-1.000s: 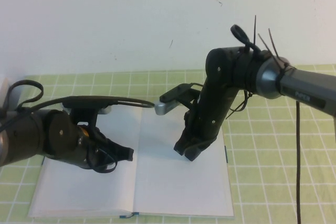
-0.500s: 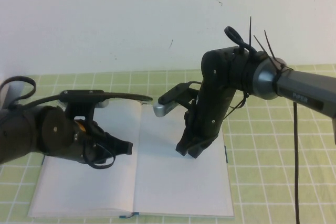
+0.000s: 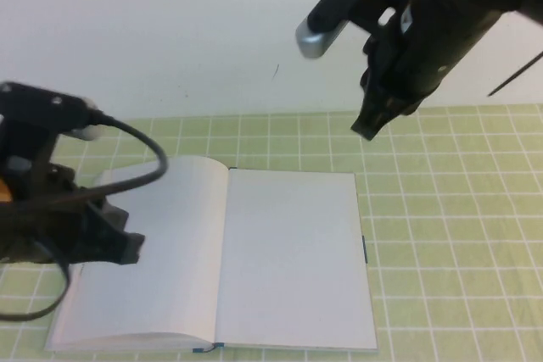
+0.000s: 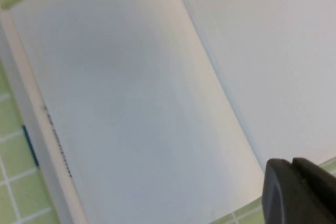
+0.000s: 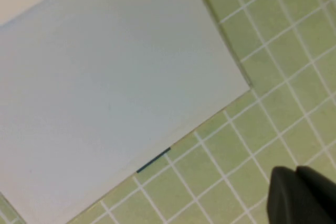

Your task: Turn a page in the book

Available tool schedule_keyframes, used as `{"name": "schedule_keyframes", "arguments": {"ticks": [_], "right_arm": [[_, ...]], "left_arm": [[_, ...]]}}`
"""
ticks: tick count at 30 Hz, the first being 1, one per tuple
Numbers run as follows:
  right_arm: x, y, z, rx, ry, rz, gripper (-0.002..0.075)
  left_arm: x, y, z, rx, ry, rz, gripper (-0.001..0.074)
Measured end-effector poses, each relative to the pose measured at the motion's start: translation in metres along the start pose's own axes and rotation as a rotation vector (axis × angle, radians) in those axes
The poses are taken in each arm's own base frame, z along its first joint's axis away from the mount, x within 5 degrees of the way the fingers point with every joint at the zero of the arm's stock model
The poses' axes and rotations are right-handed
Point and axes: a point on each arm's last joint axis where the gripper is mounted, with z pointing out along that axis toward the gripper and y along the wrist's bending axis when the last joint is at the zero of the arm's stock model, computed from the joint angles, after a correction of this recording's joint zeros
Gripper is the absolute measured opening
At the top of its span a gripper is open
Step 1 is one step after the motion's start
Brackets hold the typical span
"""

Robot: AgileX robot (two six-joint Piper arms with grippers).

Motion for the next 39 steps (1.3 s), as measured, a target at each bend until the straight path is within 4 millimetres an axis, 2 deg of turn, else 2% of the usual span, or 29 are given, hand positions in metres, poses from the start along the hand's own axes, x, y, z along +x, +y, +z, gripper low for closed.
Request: {"name": "schedule_keyframes", "arguments": {"ticks": [3,5,10,14,20,24,28,32,39], "right_arm": [[0.007,0.000,-0.039,0.036,-0.055,0.007,-0.0001],[0.014,0.001,-0.057,0.059,-0.078,0.006,-0.0001],[0.042,0.005,-0.091,0.174,-0.185,0.033,-0.0001],[0.069,0.013,-0.113,0.255,-0.287,0.057,-0.0001],[0.117,0.031,-0.124,0.341,-0.405,0.056,-0.0001],[0.157,0.045,-0.130,0.409,-0.484,0.102,-0.0001],[0.201,0.062,-0.127,0.464,-0.516,0.122,-0.0001],[0.244,0.078,-0.133,0.524,-0.600,0.172,-0.0001],[0.313,0.102,-0.132,0.594,-0.643,0.268,-0.0001]], "left_arm": [[0.005,-0.002,-0.040,-0.019,-0.123,0.039,-0.0004],[0.013,-0.003,-0.063,-0.038,-0.201,0.065,-0.0004],[0.052,-0.005,-0.118,-0.082,-0.406,0.116,-0.0004],[0.088,-0.005,-0.134,-0.088,-0.524,0.127,-0.0004],[0.128,-0.001,-0.124,-0.099,-0.656,0.138,-0.0004],[0.152,0.001,-0.112,-0.108,-0.689,0.145,-0.0004],[0.171,0.004,-0.097,-0.108,-0.693,0.145,-0.0004],[0.178,0.006,-0.082,-0.116,-0.675,0.155,-0.0004],[0.177,0.006,-0.081,-0.121,-0.703,0.166,-0.0004]]}}
